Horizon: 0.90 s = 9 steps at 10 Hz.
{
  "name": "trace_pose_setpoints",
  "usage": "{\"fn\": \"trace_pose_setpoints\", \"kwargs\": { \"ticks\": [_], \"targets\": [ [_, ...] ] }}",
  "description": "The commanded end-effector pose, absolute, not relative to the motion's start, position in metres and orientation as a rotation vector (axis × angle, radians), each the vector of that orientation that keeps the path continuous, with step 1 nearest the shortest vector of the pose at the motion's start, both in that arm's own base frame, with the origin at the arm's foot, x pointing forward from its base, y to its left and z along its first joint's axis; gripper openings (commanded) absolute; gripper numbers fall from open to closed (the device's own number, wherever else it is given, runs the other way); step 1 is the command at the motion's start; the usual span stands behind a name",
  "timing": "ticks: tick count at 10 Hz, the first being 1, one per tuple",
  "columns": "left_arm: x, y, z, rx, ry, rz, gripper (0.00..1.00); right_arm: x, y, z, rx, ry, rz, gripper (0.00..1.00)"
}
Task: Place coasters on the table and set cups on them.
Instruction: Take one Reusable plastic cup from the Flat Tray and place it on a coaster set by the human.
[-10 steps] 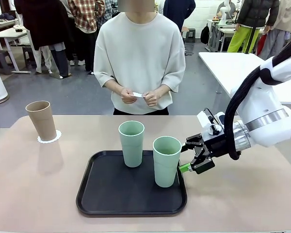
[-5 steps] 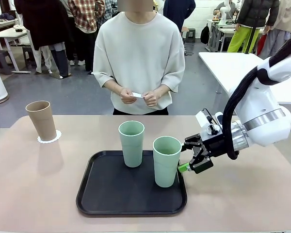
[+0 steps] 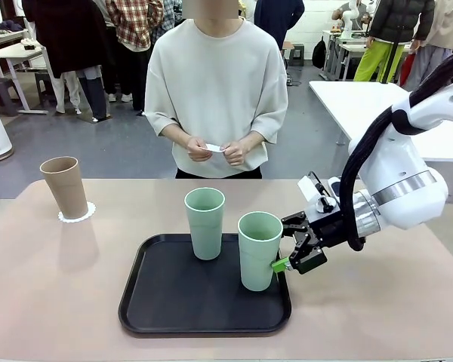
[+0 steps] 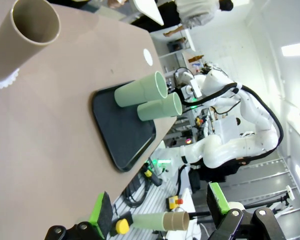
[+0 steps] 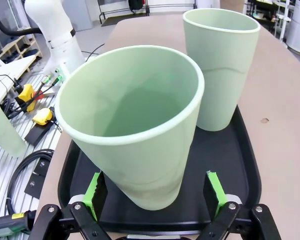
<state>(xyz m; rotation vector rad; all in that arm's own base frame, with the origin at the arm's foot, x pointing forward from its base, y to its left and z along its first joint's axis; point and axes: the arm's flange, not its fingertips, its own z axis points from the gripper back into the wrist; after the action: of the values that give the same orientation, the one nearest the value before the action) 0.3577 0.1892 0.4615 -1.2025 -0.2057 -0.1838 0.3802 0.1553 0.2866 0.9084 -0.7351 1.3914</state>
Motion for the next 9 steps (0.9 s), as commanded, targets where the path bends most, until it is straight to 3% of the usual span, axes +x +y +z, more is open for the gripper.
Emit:
{"fn": "trace_pose_setpoints", "kwargs": {
  "ticks": [1,9],
  "targets": [
    [0.356,0.19,0.463,-1.206,-0.215,-0.186,1.0,0.384,0.166,0.281,0.925,-0.755,1.4,1.0],
    [0.356,0.19,0.463,-1.206,-0.215,-0.186,1.0,0.391,0.193,0.271,0.993,-0.774,1.421,1.0]
  ]
}}
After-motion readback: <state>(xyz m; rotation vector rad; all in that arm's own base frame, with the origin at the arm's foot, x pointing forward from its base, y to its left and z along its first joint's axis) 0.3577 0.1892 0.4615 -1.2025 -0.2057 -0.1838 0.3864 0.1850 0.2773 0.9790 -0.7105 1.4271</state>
